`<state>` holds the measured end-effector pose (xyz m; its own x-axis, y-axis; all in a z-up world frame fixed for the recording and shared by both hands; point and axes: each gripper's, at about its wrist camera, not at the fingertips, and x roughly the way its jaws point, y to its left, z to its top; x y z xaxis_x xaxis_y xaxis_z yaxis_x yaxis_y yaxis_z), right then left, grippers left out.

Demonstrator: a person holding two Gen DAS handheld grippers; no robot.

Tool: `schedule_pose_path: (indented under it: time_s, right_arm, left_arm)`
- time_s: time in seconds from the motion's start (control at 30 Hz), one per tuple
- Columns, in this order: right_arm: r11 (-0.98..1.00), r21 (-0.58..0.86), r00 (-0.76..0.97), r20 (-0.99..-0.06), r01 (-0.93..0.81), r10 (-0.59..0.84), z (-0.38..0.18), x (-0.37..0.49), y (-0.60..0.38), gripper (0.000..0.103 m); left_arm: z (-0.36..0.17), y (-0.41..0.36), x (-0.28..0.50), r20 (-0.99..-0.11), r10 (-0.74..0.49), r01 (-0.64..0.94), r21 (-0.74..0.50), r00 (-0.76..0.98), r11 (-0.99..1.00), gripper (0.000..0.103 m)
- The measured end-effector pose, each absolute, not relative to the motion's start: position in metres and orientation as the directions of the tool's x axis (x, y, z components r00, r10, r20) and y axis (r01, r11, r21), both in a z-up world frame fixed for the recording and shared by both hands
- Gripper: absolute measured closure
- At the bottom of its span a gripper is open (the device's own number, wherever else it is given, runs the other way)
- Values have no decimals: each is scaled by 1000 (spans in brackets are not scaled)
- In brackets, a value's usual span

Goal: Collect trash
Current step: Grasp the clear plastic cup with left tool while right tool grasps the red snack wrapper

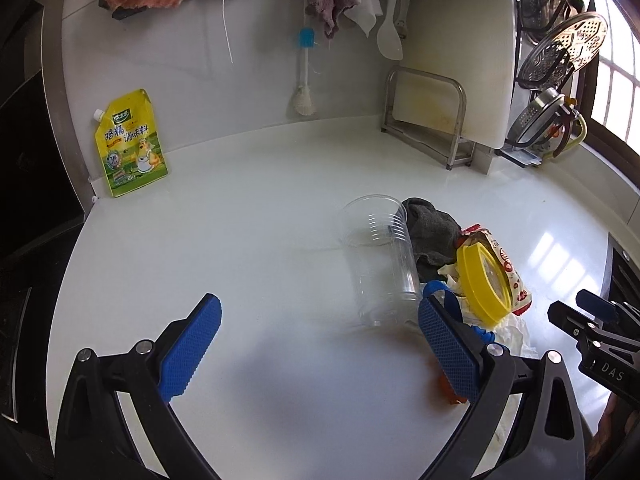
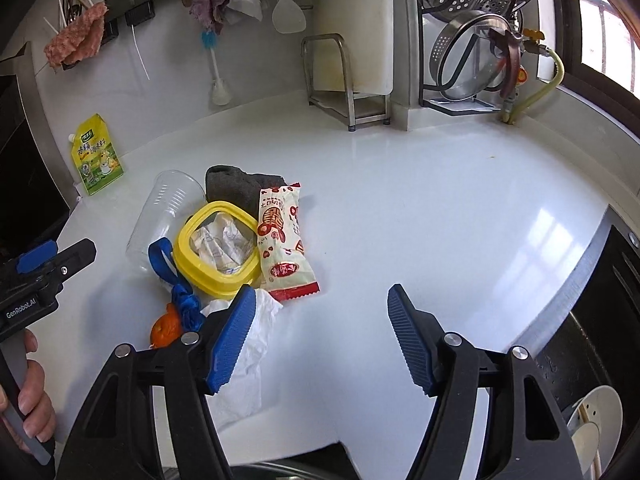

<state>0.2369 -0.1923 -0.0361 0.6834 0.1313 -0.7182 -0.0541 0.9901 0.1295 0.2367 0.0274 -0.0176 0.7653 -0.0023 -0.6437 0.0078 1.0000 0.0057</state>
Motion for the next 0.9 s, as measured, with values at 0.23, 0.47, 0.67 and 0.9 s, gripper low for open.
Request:
schedule_pose_path:
  time_s: [0.23,0.47,0.67,0.9]
  right_arm:
    - [988,132,665,-732,-79,151,-46,265,-187,37]
    - [985,128,649,-741,-117,173,-48,278,-180,37]
    - [990,107,644,-752,-87,138,-51,285,-188,37]
    - [992,107,637,-761,-61,121,-56,290,-201,37]
  left_arm:
    - [-22,28,257,-652,5,4,13,758,1000,6]
    - [-26,24,261,-654,4,17,25,756,1000,6]
    - [-28,23,264,-661,-5,25,21,750,999,6]
    - [-28,18,265,-655,-1,32,35,756,999,6]
